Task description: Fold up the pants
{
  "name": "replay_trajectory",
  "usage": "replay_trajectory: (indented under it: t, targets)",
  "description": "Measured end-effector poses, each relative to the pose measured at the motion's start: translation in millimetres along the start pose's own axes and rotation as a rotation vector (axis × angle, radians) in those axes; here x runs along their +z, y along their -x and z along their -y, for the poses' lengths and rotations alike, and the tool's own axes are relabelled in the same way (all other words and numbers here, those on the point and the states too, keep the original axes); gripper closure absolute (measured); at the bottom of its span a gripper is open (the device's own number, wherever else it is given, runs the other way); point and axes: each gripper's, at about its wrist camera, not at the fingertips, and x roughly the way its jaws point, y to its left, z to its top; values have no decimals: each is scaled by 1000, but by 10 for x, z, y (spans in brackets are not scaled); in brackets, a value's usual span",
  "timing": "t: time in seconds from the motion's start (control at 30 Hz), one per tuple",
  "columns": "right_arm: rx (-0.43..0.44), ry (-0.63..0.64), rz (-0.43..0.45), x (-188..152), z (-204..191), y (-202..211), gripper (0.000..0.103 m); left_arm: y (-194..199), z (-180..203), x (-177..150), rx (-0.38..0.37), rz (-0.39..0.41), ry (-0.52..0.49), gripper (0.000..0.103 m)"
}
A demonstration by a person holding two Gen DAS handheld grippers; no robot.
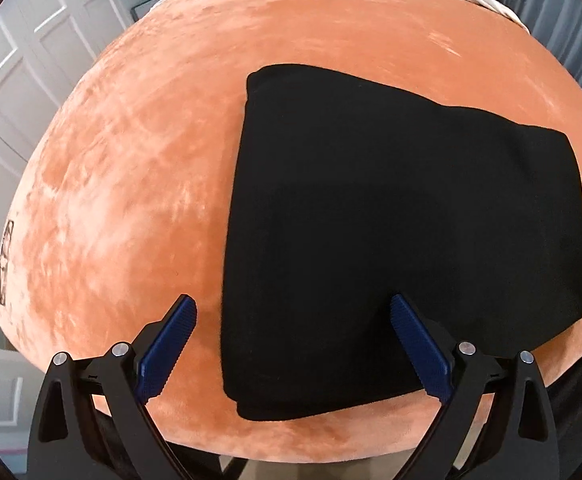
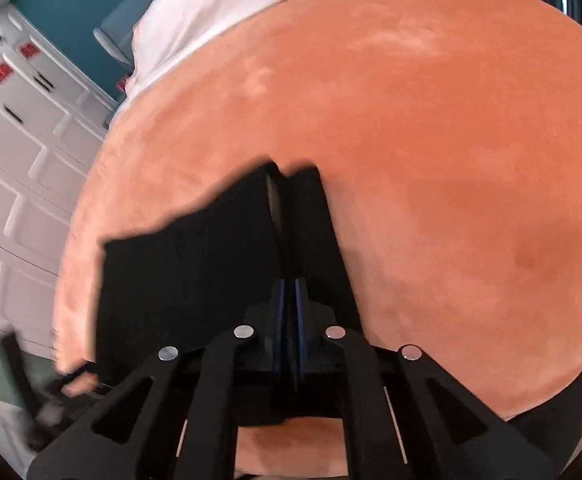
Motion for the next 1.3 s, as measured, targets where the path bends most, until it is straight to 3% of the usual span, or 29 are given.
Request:
replay_trajectory:
  t: [0.13, 0.2, 0.3, 0.33, 0.43, 0.53, 0.63, 0.67, 0.7, 0.77, 0.83, 0.97, 1.13, 1.3]
  targets:
    - [58, 140, 4, 297, -570, -79, 98, 47, 55, -20, 15, 0, -11, 6]
    - [68, 191, -58, 423, -792, -412, 97, 53, 58, -2, 14, -4, -15, 6]
    - [-81, 230, -192, 557, -759, -1128, 103, 40, 54, -14, 1, -12, -13, 6]
    - [-96, 203, -207, 602, -683, -1247, 103, 51, 55, -16, -5, -13, -14, 6]
    - [-53, 130, -126, 680, -760, -1032, 98, 38, 62, -25, 2, -13, -19, 6]
    - [2, 178, -91, 589, -899, -810, 98, -2, 18, -12, -23, -23, 2, 6]
    - [-95, 202, -102, 434, -673, -817, 103, -24, -13, -14, -43, -26, 14, 5]
    - [-108, 151, -121, 392, -447, -879, 103, -33, -20, -17, -50, -28, 17, 5]
    - [-57, 76, -112, 382, -321, -830, 103, -26, -25, -20, -50, -29, 21, 5]
    - [-26, 9, -62, 372, -320, -586, 97, 26, -47, -32, -50, -26, 26, 5]
    - [-3, 57, -27, 312, -475, -437, 97, 110, -103, -64, -58, -12, 31, 5]
    - [74, 245, -103, 181, -1071, -515, 97, 210, -258, -195, -56, -13, 33, 5]
    - [125, 414, -238, 24, -1907, -1139, 97, 228, -455, -333, -26, -23, 52, 5]
    - [26, 487, -337, -184, -2384, -1933, 97, 142, -583, -356, -15, -45, 73, 5]
